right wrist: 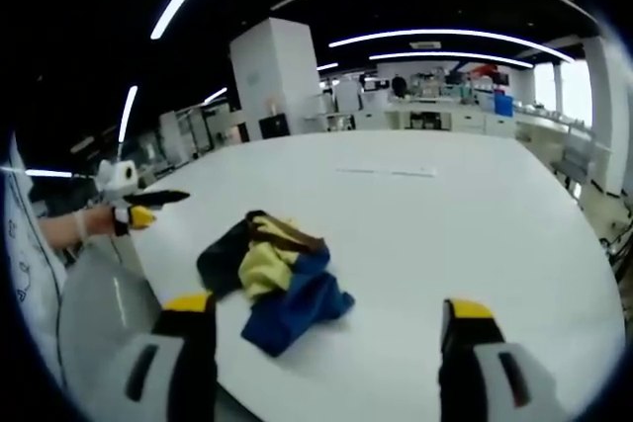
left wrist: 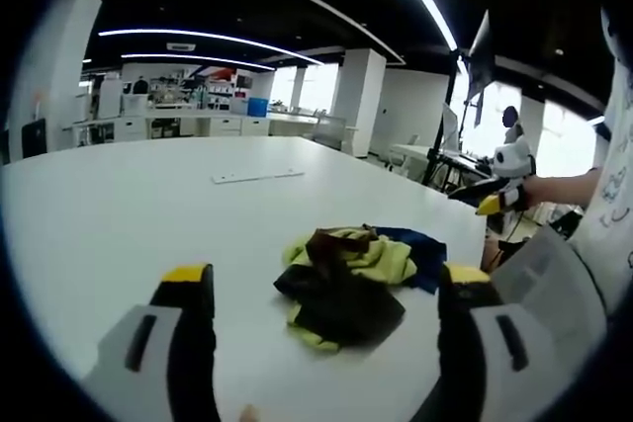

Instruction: Fold the garment on the visible template until the final outline fits inside the template.

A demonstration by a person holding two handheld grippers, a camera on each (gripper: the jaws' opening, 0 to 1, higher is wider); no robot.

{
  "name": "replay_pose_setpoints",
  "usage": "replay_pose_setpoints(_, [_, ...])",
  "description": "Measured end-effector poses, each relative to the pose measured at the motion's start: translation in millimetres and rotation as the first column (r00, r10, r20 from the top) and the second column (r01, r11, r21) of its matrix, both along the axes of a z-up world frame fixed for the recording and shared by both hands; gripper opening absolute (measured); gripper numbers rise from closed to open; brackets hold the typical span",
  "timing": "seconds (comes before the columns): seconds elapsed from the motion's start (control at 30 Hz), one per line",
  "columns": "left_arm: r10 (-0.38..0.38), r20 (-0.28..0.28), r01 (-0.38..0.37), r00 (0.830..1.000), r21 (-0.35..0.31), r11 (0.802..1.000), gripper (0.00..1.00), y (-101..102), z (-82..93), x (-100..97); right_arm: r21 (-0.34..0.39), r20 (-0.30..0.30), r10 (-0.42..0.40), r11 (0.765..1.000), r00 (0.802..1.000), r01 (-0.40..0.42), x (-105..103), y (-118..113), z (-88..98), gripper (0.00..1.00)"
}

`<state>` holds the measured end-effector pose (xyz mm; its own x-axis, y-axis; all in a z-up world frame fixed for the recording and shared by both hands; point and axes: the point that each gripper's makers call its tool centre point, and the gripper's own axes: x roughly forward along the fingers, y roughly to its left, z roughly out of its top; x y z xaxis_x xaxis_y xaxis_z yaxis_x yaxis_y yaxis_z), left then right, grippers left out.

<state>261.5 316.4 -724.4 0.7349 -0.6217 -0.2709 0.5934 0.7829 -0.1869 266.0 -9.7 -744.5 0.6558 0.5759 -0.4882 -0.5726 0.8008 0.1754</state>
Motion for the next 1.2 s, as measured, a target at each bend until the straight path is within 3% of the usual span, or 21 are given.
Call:
replay_pose_setpoints(0.67, [-0.012,-0.002,0.012,1.000,0.017,1.000,0.86,-2,-4.8,13.1,-0.007,-0.006,0.011,1.000,1.000,-0.011,10,-1,-0.7,0.91])
replay_pose_setpoints(1.2, [-0.041,-0.036,0.042,0.999,0.047,0.998,0.76,-21,-13.5,19.8,-0.011,-0.052,0.058,0.998,0.997,-0.059,27,14,-7.1,0.78])
